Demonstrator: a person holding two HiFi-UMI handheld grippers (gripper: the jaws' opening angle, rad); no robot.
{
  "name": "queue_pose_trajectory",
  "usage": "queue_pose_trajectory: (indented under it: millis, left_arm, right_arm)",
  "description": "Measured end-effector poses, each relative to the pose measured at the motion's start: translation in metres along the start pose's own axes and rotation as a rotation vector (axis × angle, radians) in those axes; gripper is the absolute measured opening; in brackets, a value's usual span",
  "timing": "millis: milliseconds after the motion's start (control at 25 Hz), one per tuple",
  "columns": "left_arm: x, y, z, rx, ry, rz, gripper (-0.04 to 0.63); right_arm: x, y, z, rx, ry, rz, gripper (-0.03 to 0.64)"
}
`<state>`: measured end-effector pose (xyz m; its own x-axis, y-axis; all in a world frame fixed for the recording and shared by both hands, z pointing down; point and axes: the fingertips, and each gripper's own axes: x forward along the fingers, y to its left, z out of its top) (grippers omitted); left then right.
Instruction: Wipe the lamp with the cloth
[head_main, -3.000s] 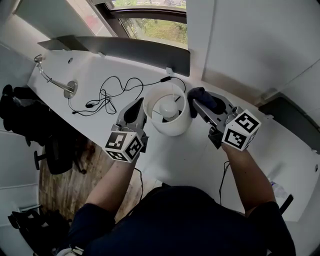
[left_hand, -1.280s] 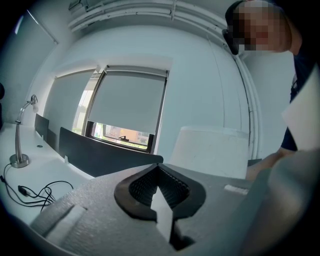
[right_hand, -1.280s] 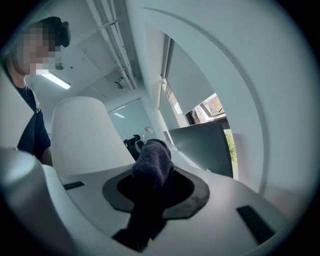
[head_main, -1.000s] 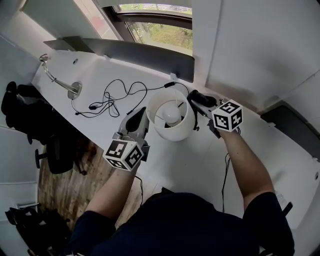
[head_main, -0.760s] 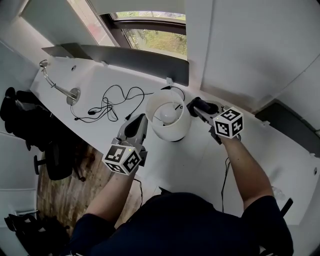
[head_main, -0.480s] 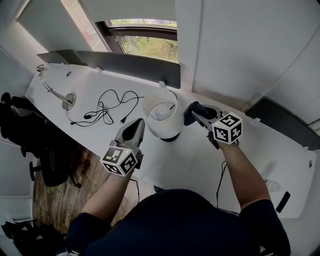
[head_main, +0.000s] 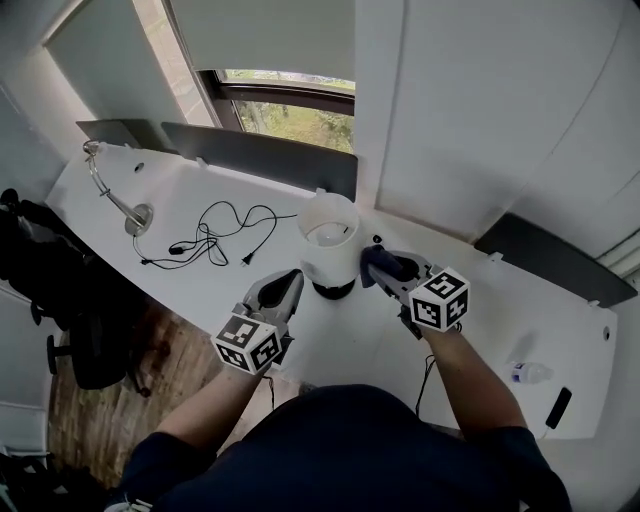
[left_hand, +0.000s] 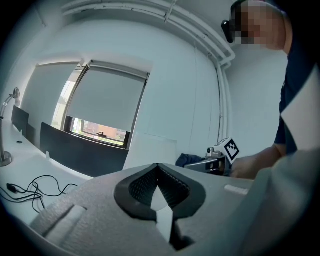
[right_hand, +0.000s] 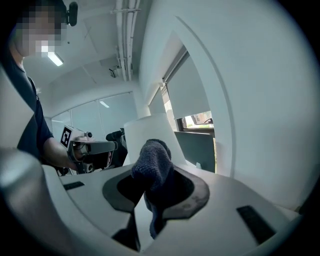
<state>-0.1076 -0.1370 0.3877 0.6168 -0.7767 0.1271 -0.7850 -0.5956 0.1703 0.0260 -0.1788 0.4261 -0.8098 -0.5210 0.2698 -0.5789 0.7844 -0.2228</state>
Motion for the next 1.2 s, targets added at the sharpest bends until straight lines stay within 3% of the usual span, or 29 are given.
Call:
queue_pose_trajectory:
  millis: [440, 840, 1200]
  left_arm:
    - [-0.047, -0.046, 0.004, 0.005, 0.001, -0.136, 0.006]
    - [-0.08, -0.076, 0.022, -0.014, -0.06, -0.221, 0.006]
    - [-0.089, -0.08, 0.01, -0.013, -0.051, -0.251, 0.006]
  right_arm:
    - [-0.023, 0.085, 0.008, 0.043, -0.062, 0.043, 0.107]
    - [-0.025, 0.151, 0.012, 0.099, -0.114, 0.105, 0.107]
    - [-0.022, 0.173, 0.005, 0.169, -0.155, 0.1, 0.107]
